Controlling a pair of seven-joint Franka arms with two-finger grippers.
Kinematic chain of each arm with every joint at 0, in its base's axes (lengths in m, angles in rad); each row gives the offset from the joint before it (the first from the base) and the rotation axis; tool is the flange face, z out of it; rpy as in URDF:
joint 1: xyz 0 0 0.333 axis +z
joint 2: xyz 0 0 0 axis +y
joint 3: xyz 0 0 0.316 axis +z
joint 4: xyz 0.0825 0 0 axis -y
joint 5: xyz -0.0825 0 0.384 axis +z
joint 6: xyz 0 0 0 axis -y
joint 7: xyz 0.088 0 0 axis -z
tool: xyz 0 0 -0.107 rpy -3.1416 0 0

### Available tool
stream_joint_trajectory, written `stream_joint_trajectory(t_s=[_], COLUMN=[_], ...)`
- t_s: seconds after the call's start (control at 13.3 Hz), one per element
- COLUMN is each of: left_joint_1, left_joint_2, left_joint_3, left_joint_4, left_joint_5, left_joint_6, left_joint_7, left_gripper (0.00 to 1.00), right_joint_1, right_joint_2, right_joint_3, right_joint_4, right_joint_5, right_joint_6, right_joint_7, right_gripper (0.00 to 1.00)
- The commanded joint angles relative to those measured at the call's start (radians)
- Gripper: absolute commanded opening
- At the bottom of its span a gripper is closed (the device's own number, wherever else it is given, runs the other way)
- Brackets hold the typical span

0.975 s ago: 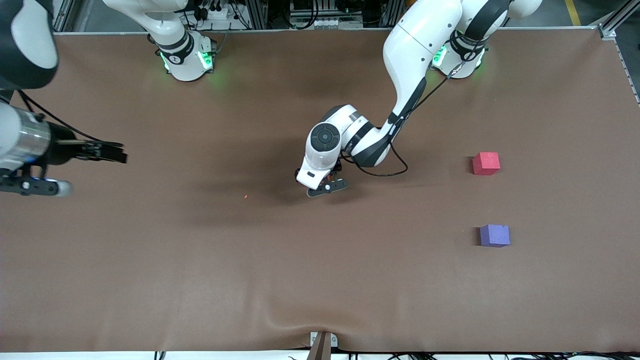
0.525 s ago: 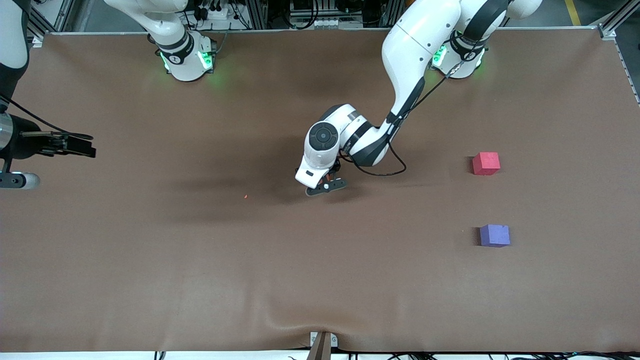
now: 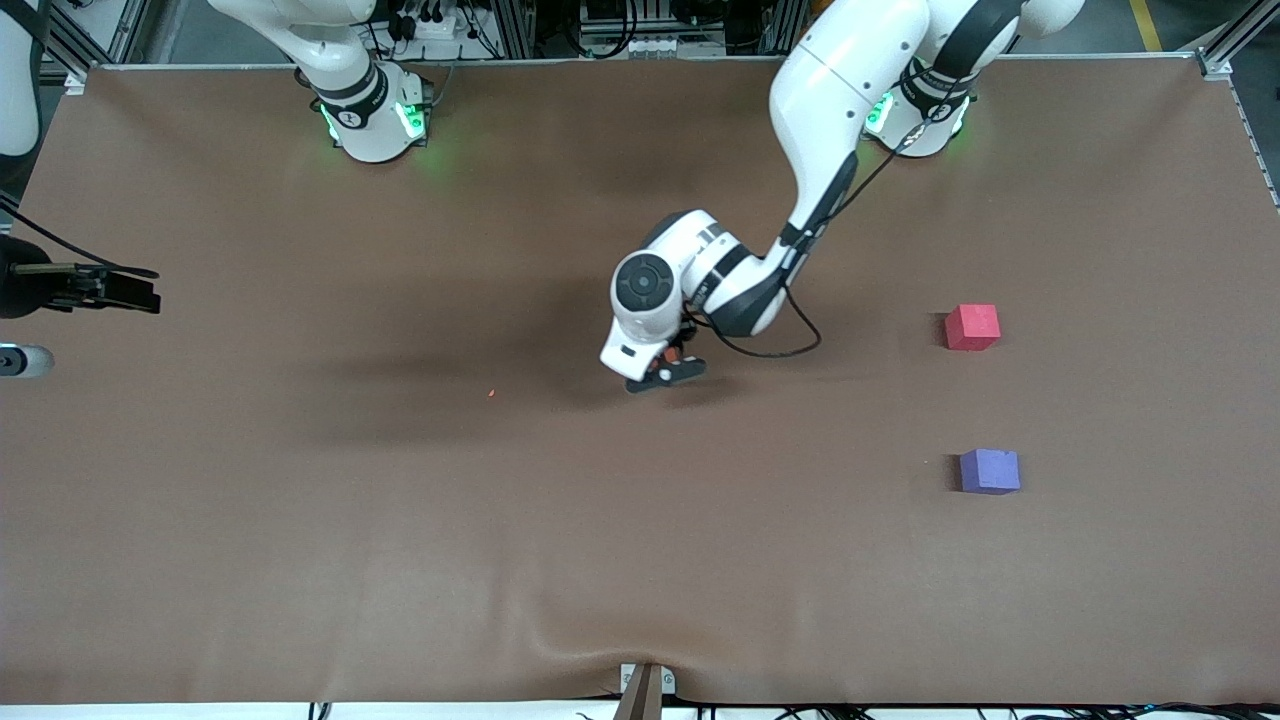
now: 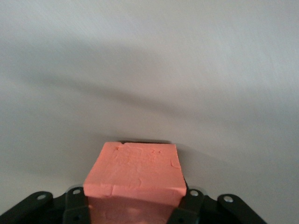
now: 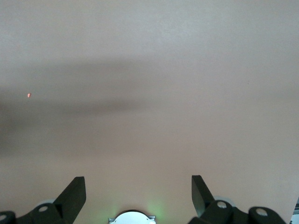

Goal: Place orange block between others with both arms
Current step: 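Carry the orange cube with the left gripper between pink and purple cubes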

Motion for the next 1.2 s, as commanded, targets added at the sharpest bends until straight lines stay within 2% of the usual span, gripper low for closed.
stream_joint_trajectory(t_s=[0.0, 0.15, 0.45, 0.67, 0.82, 1.12], left_joint_1=[0.113, 0.206, 0.365, 0.493, 0.573, 0.627], left_joint_2=[-0.077, -0.135, -0.315, -0.43, -0.45, -0.45], left_joint_3=[-0.007, -0.014, -0.017, -0.018, -0.017, -0.015], left_joint_4=[-0.019, -0.056, -0.249, -0.39, -0.43, -0.47], left_joint_5=[0.024, 0.022, 0.015, 0.012, 0.013, 0.028], left_joint_6=[-0.077, -0.123, -0.122, -0.122, -0.122, -0.108], left_joint_7=[0.068, 0.146, 0.322, 0.494, 0.601, 0.701], left_gripper=[0.0, 0.0, 0.0, 0.0, 0.0, 0.0], right_joint_1=[0.055, 0.053, 0.055, 0.056, 0.056, 0.058], right_joint_2=[-0.018, -0.018, -0.018, -0.017, -0.017, -0.017], right_joint_3=[-0.055, -0.055, -0.055, -0.065, -0.065, -0.065], right_joint_4=[-0.023, -0.026, -0.026, -0.026, -0.028, -0.028], right_joint_5=[0.004, 0.047, 0.094, 0.096, 0.097, 0.097], right_joint_6=[0.001, 0.0, 0.0, -0.002, -0.002, 0.0], right_joint_7=[-0.026, -0.026, -0.023, -0.023, -0.023, -0.023], right_gripper=[1.0, 1.0, 1.0, 1.0, 1.0, 1.0])
